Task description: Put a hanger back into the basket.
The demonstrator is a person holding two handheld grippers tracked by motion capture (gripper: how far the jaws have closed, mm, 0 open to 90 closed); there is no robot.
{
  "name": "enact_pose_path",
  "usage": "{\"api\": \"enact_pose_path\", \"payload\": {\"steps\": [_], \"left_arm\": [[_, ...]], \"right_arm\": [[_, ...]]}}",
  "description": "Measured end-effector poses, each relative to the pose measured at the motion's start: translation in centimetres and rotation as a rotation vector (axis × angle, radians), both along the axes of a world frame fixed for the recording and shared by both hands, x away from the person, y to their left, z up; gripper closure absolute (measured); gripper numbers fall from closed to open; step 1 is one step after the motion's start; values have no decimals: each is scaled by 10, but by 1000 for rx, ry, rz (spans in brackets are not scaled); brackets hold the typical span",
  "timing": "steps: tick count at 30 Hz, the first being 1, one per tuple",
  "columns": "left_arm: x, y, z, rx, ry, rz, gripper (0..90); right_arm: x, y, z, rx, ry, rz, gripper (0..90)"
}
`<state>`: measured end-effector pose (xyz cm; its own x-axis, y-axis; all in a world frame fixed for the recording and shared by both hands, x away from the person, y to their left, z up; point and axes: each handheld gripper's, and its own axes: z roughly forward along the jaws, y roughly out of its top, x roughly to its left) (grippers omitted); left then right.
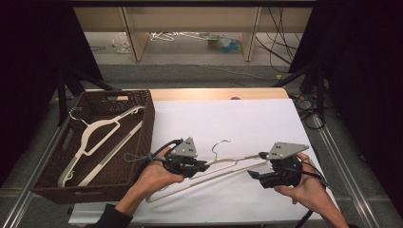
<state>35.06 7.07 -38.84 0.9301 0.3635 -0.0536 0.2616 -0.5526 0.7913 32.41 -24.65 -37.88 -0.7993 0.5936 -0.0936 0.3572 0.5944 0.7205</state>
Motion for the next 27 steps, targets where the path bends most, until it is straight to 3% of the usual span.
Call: {"api": "enact_pose_path", "payload": {"steps": [3,7,10,11,19,25,27], "left_arm": [[0,7,7,-35,30,37,858],[1,15,19,-50,36,68,858],[-1,21,35,-42,10,85,857],[-2,22,40,-42,7,91,857],[-8,45,79,-53,-37,123,858],[-11,75,118,-22,-127,150,858],[-12,85,124,-50,-131,181,858]], "right_arm": [[-5,-1,2,1,-8,1,310],[-11,-2,2,4,-2,-4,310],[-15,0,-1,12,-3,3,310],[-14,0,-2,15,-22,22,308],[-20,8,-12,18,17,31,297],[-20,9,-18,11,28,36,291],[-21,9,-19,13,30,38,287]]}}
